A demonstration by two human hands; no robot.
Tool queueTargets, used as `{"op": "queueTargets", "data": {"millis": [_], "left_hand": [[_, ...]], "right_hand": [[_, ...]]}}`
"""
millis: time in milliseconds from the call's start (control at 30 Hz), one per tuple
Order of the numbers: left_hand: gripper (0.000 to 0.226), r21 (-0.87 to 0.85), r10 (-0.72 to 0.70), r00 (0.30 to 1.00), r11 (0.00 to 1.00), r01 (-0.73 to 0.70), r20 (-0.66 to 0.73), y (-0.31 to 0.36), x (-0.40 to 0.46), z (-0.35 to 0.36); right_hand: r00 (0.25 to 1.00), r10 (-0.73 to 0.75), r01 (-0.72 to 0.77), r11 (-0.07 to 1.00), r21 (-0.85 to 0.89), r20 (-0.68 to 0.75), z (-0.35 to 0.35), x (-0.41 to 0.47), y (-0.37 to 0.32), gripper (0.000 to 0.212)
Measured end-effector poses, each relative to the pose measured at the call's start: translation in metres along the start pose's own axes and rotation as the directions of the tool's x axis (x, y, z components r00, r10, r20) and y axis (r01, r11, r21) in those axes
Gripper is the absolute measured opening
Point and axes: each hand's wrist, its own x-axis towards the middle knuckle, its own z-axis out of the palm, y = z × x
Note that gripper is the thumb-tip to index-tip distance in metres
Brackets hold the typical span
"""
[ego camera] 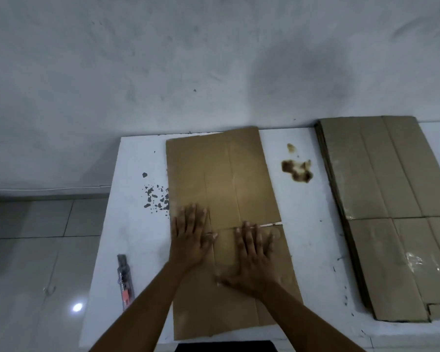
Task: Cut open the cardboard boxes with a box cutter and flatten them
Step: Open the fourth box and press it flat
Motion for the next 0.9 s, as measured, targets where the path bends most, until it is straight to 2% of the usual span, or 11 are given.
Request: {"op": "queueTargets", "data": {"millis": [167,267,333,433,567,667,733,800,900], "left_hand": [[0.083,-0.013,-0.025,0.998,1.000,0.024,-0.060,-0.005,-0.001,0.001],[0.087,-0.052,-0.137,0.988,0.990,0.134,-0.071,-0.003,-0.001,-0.013],[0.100,-0.112,-0.323,0.946,0.942,0.318,-0.030,0.002,-0.002,-0.022],[0.119,-0.218,-0.547,0.836,0.811,0.543,0.048,0.016,-0.007,-0.028],[0.129,-0.315,-0.650,0.758,0.709,0.631,0.056,0.032,-0.002,-0.041],[0.140,-0.428,-0.698,0.705,0.604,0.673,0.124,0.022,0.005,-0.044],[0.128,-0.564,-0.688,0.708,0.524,0.638,0.162,0.005,0.008,-0.044],[0.102,-0.659,-0.646,0.739,0.472,0.585,0.193,-0.011,0.008,-0.047],[0.077,-0.662,-0.576,0.786,0.501,0.557,0.225,-0.022,0.009,-0.054]], "right_hand": [[0.999,-0.007,0.008,1.000,-0.010,0.038,0.001,0.002,0.002,0.134],[0.998,0.061,-0.062,0.997,0.051,0.027,-0.007,0.014,0.008,0.118],[0.980,0.192,-0.196,0.977,0.080,0.061,-0.018,0.026,0.014,0.118],[0.913,0.407,-0.405,0.905,0.133,0.017,-0.035,0.038,0.024,0.125],[0.860,0.510,-0.506,0.852,0.132,0.004,-0.051,0.050,0.025,0.127],[0.831,0.556,-0.551,0.827,0.109,-0.015,-0.059,0.056,0.021,0.133],[0.806,0.591,-0.589,0.796,0.139,0.028,-0.066,0.064,0.022,0.137],[0.786,0.616,-0.616,0.768,0.175,0.060,-0.071,0.072,0.025,0.140],[0.759,0.647,-0.644,0.730,0.230,0.073,-0.071,0.082,0.034,0.138]]}}
